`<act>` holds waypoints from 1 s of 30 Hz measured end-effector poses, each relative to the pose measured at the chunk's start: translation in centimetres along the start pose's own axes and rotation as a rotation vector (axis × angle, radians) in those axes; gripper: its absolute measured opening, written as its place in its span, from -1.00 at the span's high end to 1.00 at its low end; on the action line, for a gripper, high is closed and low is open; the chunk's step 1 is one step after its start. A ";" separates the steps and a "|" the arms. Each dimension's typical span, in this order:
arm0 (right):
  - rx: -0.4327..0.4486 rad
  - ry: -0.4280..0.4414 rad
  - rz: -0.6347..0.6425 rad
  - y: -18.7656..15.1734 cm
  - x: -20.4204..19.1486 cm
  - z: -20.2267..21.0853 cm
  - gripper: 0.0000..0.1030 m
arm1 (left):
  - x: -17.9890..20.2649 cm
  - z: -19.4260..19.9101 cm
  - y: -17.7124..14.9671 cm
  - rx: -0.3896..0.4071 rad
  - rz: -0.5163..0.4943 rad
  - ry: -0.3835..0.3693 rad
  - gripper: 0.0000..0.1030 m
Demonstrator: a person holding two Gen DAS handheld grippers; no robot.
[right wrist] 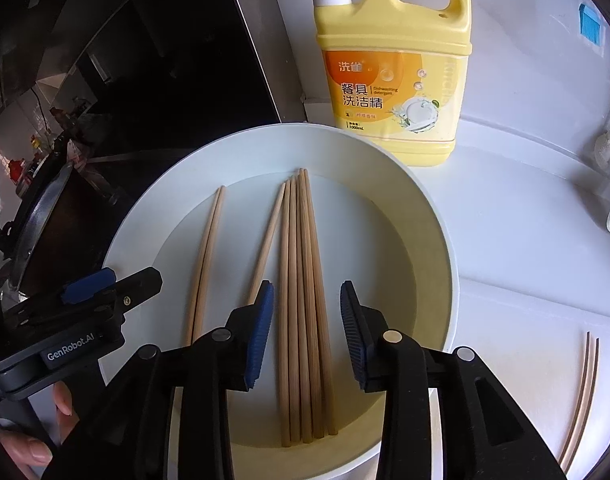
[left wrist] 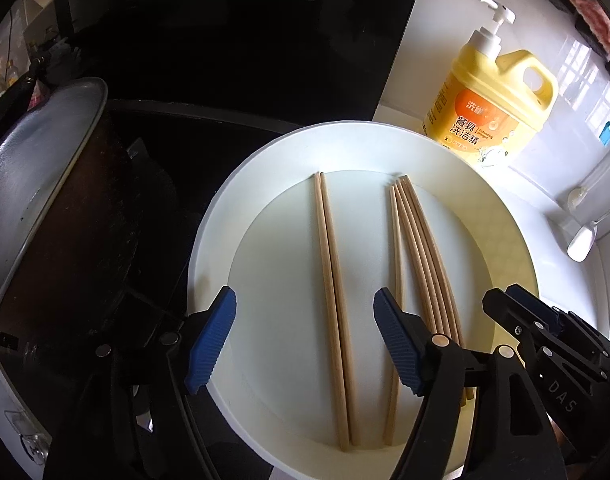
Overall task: Organize utensils
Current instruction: 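Move the right gripper back over the two chopsticks on the board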
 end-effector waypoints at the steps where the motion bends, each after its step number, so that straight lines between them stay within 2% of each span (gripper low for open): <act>1: 0.001 0.001 0.001 -0.1 0.0 0.2 0.33 | 0.0 0.1 -0.1 0.002 0.000 0.001 -0.38; 13: 0.027 0.013 -0.008 -1.0 0.3 2.3 0.25 | -0.1 2.3 -1.2 0.018 -0.003 -0.008 -0.39; 21: 0.053 0.012 -0.014 -1.7 0.7 4.0 0.15 | 0.0 3.6 -1.7 0.033 -0.006 -0.012 -0.53; 24: 0.060 0.011 -0.023 -2.1 1.0 4.6 0.09 | 0.1 4.3 -2.0 0.034 -0.006 -0.009 -0.63; 30: 0.075 0.004 -0.048 -3.1 2.1 6.0 -0.13 | 0.8 5.2 -3.0 0.032 -0.002 -0.001 -0.70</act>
Point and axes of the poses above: each gripper's, at about its wrist camera, not at the fingertips, and z roughly against the way its jaws point, x to its right, y to its top, the point moved 6 cm from there along -z, roughly the way its jaws point, and after that the axes turned 10 degrees about -y, right-handed, at the moved point
